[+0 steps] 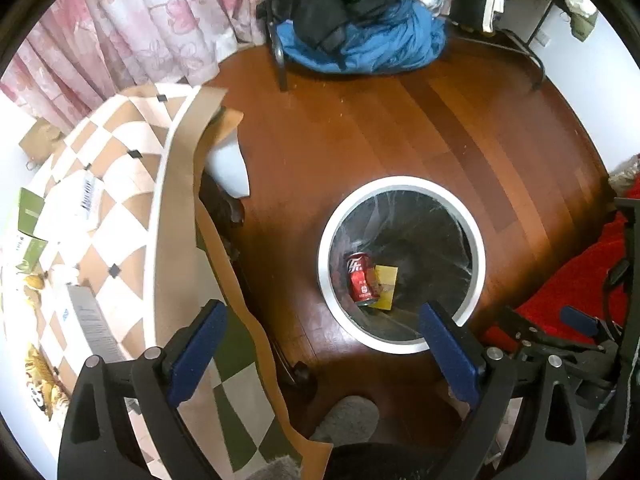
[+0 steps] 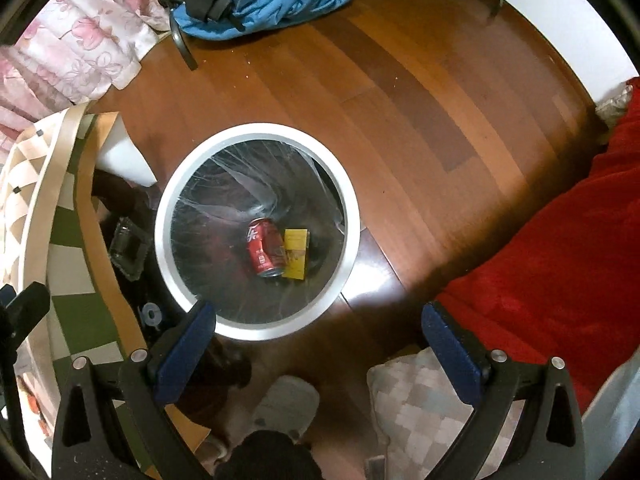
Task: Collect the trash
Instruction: 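Carry the yellow pack and red can to the bin and release both, then grasp the yellow chip bag with the left gripper while the right grasps the white box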
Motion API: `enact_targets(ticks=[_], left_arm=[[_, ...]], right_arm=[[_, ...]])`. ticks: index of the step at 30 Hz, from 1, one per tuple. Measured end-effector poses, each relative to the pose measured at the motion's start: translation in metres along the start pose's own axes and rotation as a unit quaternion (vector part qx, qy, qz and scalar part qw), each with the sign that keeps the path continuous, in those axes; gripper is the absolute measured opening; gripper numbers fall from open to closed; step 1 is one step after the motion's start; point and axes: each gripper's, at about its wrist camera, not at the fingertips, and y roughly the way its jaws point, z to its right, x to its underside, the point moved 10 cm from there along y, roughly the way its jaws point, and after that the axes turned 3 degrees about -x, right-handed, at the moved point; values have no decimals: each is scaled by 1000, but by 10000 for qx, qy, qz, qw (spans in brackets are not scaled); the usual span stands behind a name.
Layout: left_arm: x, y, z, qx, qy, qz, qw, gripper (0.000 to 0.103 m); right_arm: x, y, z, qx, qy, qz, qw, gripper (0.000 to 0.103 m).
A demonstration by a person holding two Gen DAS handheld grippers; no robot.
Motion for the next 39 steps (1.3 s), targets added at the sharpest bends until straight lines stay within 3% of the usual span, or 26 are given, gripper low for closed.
enact_targets(ticks=[16, 23, 28, 33, 36, 39], left_arm=[[2, -107, -6, 229, 5, 818, 9964, 98], [8, -171, -45, 335, -273, 1296, 9906, 98], [29, -194, -129, 49, -809, 1487, 9856, 98], [83, -163, -238, -454, -1639, 1036, 9800, 98], [122, -124, -300, -647, -2349, 591, 9681, 98], [150, -81, -344, -518, -3012, 136, 9521, 97]], right_arm=[[18, -139, -16, -119, -104, 958, 9953, 103], [32, -213, -47, -589, -187, 1497, 9868, 103], [53, -235, -113, -1107, -629, 1543, 9798, 103], [79, -199, -211, -1431, -1337, 1158, 9738, 103], [93, -161, -271, -1542, -1705, 818, 9698, 103], [101, -121, -323, -1439, -2068, 485, 9665, 97]])
